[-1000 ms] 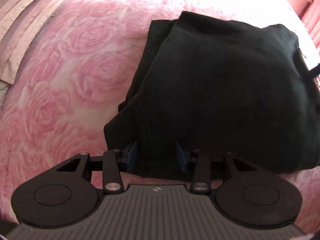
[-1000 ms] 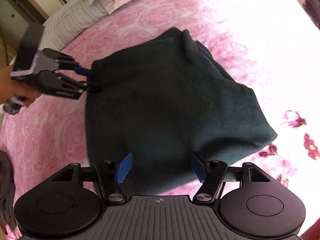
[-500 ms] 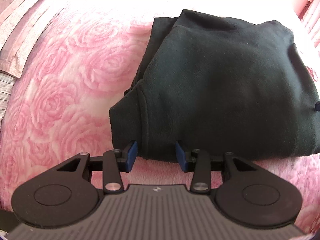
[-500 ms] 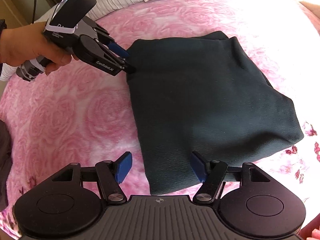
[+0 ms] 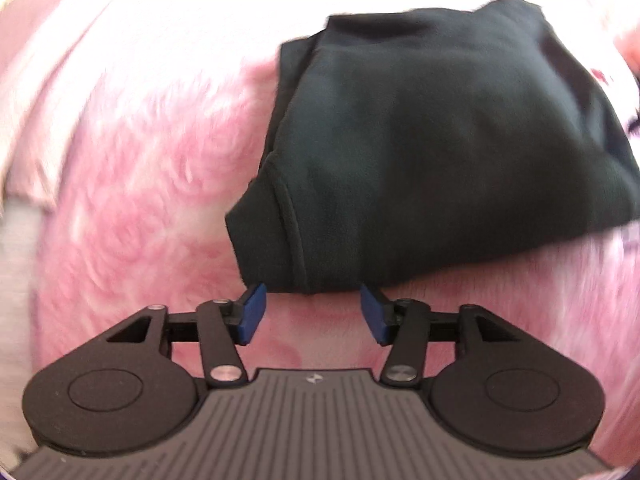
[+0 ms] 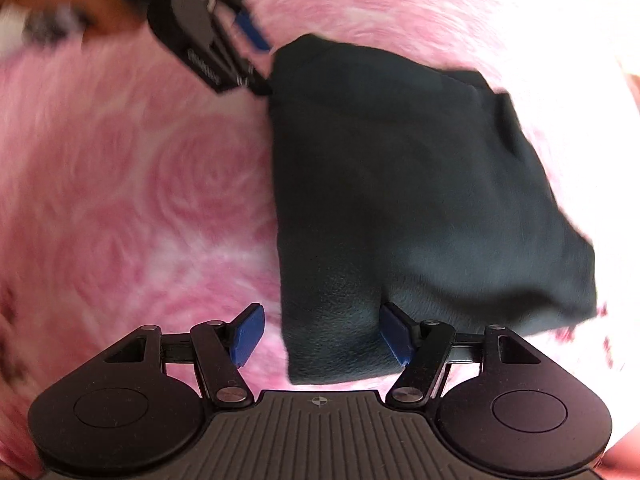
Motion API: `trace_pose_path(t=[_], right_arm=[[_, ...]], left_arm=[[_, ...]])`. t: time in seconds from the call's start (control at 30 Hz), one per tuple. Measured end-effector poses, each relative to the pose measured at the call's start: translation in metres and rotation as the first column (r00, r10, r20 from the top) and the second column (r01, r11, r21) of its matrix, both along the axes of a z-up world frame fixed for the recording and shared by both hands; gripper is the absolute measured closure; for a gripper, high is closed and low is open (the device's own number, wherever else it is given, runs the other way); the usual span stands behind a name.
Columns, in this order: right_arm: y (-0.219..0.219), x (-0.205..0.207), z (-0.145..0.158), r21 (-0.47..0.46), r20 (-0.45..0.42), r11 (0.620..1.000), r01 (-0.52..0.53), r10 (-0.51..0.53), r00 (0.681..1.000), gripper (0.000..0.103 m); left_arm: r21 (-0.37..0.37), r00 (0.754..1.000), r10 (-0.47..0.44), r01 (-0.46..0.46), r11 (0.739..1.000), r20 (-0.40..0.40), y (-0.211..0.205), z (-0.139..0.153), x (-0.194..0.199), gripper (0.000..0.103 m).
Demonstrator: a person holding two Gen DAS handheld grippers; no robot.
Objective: Fold clothes
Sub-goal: 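Grasp the bundle edge with the left tool while the right tool grasps it too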
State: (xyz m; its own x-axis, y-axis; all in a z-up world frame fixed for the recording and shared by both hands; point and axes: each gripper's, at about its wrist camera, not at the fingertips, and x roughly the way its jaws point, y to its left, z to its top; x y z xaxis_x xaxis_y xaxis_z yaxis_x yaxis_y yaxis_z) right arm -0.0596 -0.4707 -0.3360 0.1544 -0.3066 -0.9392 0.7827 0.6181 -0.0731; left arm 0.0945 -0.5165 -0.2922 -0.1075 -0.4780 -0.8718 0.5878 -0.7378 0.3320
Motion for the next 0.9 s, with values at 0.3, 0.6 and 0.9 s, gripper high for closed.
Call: trace_pose_path(t=[0.3, 0.6, 0.9], right_arm=[[0.014, -0.004, -0.019, -0.076, -0.175, 0.965, -0.251, 0.235, 0.956, 0.075], [0.009, -0.062, 0.035, -0.129, -0.109, 0.965, -0.227, 0.214, 0.971, 0.087], [0.041, -0.082, 0.029, -0.169, -0.191, 0.964, -0.204, 0.171, 0.967, 0.057]], left_arm=[[-0.191, 0.807, -0.504, 0.571, 0.799, 0.307, 0.076, -0.048, -0.030, 0.024], [-0.195, 0.819, -0.483, 0.552, 0.811, 0.310, 0.041, -0.056, -0.068, 0.072], [-0.138, 0.881, -0.427, 0.457, 0.879, 0.201, 0.051, -0.040, -0.094, 0.091]])
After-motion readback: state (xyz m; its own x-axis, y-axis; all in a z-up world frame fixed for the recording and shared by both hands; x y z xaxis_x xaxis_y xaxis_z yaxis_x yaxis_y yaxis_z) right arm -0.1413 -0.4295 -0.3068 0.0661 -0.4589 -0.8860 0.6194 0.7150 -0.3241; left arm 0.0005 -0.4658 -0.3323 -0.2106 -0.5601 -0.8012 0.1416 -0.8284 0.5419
